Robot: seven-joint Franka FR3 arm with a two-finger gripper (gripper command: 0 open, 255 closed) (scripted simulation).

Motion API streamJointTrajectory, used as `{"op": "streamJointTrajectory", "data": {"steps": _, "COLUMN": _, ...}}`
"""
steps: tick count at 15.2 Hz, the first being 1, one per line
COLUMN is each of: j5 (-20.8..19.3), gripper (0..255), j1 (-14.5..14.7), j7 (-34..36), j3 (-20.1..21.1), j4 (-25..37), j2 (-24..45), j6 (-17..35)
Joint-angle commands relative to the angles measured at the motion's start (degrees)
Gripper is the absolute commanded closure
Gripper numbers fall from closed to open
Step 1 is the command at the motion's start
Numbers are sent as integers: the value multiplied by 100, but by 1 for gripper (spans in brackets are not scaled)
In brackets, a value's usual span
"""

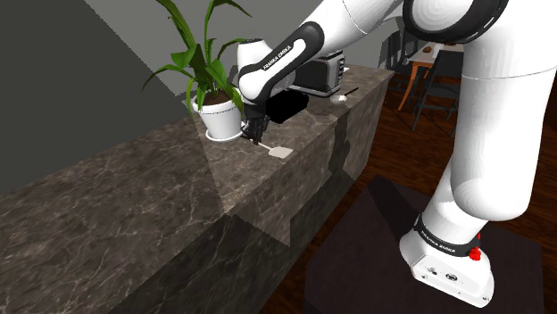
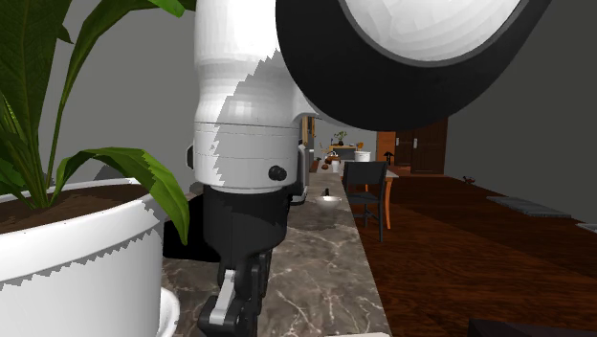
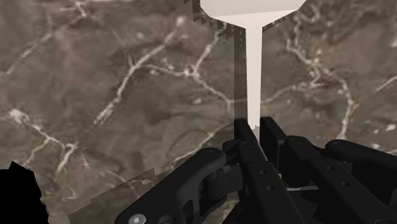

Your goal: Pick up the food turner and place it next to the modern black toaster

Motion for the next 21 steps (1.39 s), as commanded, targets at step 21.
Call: {"op": "streamJointTrajectory", "data": {"steps": 21, "j5": 18, "gripper": 255, "j1": -2, "j7": -16, "j3": 5, "j4": 817, "j2": -630, "j6": -1449}}
